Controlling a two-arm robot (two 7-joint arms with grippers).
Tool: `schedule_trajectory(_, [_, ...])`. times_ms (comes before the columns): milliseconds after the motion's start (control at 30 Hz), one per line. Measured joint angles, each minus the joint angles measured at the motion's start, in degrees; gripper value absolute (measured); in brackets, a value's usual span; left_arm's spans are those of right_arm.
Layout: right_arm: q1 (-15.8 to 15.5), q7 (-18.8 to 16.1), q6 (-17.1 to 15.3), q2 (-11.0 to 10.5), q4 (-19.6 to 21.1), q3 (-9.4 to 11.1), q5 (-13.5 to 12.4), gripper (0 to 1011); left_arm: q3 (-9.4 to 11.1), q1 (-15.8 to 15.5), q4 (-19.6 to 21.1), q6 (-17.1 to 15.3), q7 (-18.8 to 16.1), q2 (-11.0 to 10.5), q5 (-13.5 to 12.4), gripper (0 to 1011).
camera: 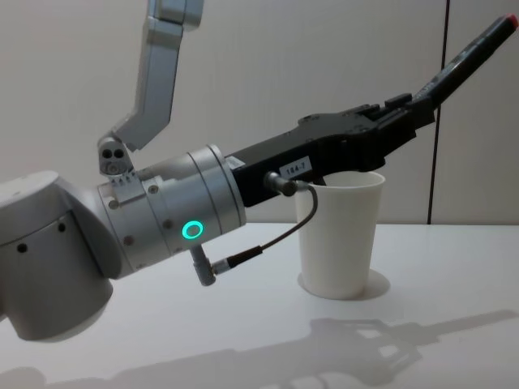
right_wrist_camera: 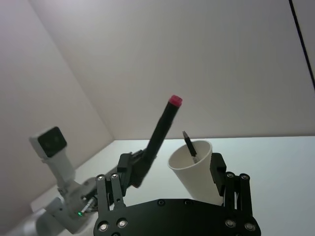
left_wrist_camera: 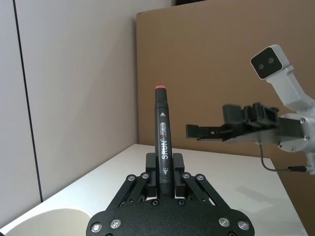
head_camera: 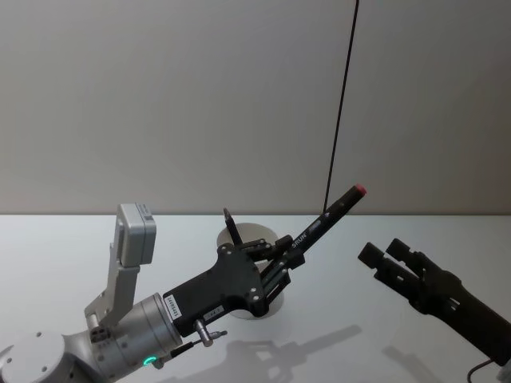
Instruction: Place the pen into the pen holder.
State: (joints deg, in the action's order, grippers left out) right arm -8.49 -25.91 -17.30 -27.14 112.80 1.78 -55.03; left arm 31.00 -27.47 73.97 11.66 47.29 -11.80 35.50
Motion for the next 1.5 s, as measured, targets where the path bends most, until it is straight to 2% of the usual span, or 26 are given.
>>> schedule_trajectory(200, [0.12, 0.75, -2.13, 0.83, 1.21, 0.3, -3.91, 1001, 0.0, 0.0, 0.0, 0.0, 0.0, 0.0, 0.0, 194])
schedule_trajectory(367, [0.33, 2.44, -2.44, 1.65, 1.9, -0.09, -4.66, 1001, 0.0, -0.01, 0.0, 0.0, 0.0, 0.0, 0.0, 193])
schedule_trajectory(567, [0.8, 5.42, -2.11, 2.9, 2.63, -1.34, -4.38, 1001, 0.0, 0.0, 0.0, -0.01, 0.0, 0.0, 0.0, 194])
schedule_trajectory(800, [1.69, 9.09, -1.2, 4.21, 2.96, -3.51, -2.51, 1001, 0.0, 0.0, 0.0, 0.0, -0.01, 0.0, 0.0, 194])
schedule_trajectory(1033, [2.98, 11.34, -0.89, 5.25, 2.59, -5.56, -1.52, 1001, 0.0, 0.0, 0.0, -0.01, -0.01, 0.0, 0.0, 194])
schedule_trajectory(1500, [5.5, 15.17, -1.29, 7.82, 0.78, -8.15, -2.02, 1001, 0.0, 0.0, 0.0, -0.01, -0.01, 0.0, -0.01, 194])
